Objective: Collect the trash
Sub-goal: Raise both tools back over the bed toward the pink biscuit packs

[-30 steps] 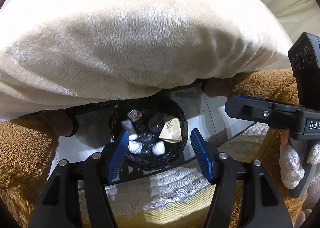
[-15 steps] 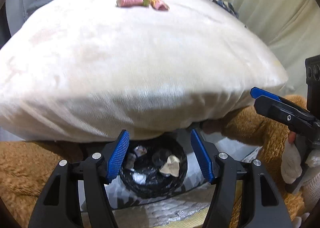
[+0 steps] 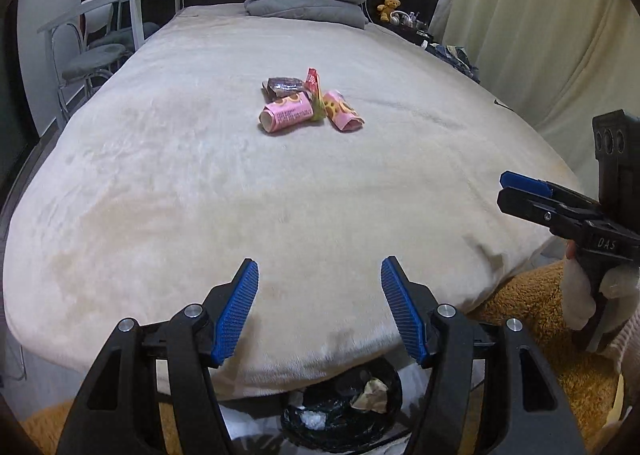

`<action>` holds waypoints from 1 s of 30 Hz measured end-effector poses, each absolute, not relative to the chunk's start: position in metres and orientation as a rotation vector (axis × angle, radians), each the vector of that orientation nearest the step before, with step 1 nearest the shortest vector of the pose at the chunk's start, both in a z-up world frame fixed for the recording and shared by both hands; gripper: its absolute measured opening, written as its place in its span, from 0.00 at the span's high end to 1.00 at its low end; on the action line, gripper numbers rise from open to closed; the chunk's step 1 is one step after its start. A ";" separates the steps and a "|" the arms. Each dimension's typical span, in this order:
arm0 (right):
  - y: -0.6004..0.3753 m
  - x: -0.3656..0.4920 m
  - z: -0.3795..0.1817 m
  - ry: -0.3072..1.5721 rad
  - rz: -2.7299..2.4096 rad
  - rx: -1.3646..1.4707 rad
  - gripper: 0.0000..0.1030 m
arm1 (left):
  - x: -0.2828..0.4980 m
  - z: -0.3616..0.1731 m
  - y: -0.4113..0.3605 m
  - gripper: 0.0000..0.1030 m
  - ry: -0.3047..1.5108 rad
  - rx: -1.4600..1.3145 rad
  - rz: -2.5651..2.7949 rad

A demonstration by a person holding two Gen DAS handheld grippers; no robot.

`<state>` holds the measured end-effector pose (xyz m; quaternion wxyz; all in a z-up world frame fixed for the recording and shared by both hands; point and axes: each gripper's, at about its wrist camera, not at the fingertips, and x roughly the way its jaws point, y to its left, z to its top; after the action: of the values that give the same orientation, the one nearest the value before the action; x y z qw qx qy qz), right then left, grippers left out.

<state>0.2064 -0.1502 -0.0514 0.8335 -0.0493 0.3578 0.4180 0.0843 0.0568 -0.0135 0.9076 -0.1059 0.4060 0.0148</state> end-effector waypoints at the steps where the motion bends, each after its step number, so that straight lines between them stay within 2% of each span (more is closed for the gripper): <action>1: -0.145 0.217 -0.050 0.763 0.883 -0.099 0.19 | 0.090 -0.012 0.061 0.39 0.836 -0.211 0.028; 19: -0.078 0.318 -0.057 0.785 0.875 -0.166 0.27 | 0.217 -0.009 0.104 0.39 0.848 -0.074 0.000; 21: -0.069 0.330 -0.062 0.803 0.862 -0.167 0.30 | 0.227 -0.014 0.106 0.39 0.855 -0.055 -0.008; 30: -0.036 0.372 -0.081 0.862 0.877 -0.175 0.31 | 0.264 -0.032 0.109 0.39 0.886 0.013 -0.042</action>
<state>0.3717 -0.0358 -0.0811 0.8133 -0.0819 0.4036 0.4110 0.2640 0.1091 -0.0321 0.9032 0.0062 0.4287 -0.0203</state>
